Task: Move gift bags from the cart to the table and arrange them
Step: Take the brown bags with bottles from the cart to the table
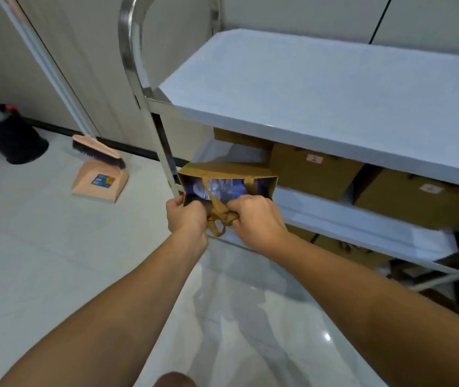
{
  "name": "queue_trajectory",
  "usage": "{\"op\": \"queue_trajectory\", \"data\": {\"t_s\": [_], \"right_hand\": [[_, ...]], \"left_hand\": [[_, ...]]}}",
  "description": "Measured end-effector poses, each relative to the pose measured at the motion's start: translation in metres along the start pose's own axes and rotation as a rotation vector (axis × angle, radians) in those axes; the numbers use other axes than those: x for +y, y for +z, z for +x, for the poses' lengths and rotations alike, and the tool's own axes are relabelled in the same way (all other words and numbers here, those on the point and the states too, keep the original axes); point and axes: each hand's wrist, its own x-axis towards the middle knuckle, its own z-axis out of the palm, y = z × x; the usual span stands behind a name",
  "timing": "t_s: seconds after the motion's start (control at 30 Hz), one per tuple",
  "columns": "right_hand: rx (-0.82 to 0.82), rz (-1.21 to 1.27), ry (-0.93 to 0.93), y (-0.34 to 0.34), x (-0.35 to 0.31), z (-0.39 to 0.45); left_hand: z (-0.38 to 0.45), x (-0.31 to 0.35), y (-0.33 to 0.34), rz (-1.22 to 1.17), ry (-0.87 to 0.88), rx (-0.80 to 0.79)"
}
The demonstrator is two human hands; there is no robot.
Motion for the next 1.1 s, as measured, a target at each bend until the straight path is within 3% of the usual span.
{"op": "queue_trajectory", "data": {"t_s": [0.2,0.43,0.57,0.67,0.77,0.93,1.1], "right_hand": [[-0.016,0.018,0.007,-0.103,-0.037,-0.036],[-0.177,0.069,0.167,-0.197,-0.064,-0.106],[-0.191,0.17,0.336,-0.254,-0.061,-0.173],[-0.17,0.191,0.463,-0.303,-0.052,-0.225],[-0.095,0.208,0.604,-0.356,-0.035,-0.273],[0.207,0.246,0.849,-0.429,-0.018,-0.359],[0.694,0.446,1.134,-0.462,-0.027,-0.462]], "left_hand": [[-0.051,0.052,-0.01,0.144,-0.276,0.031],[-0.176,0.122,-0.046,1.017,-0.317,-0.259],[-0.255,0.137,-0.034,1.421,-0.114,-0.58],[-0.322,0.145,-0.011,1.708,0.233,-0.755],[-0.38,0.156,0.022,1.725,0.476,-0.814],[-0.484,0.184,0.074,1.643,0.812,-1.046],[-0.591,0.171,0.103,1.57,1.113,-1.364]]}}
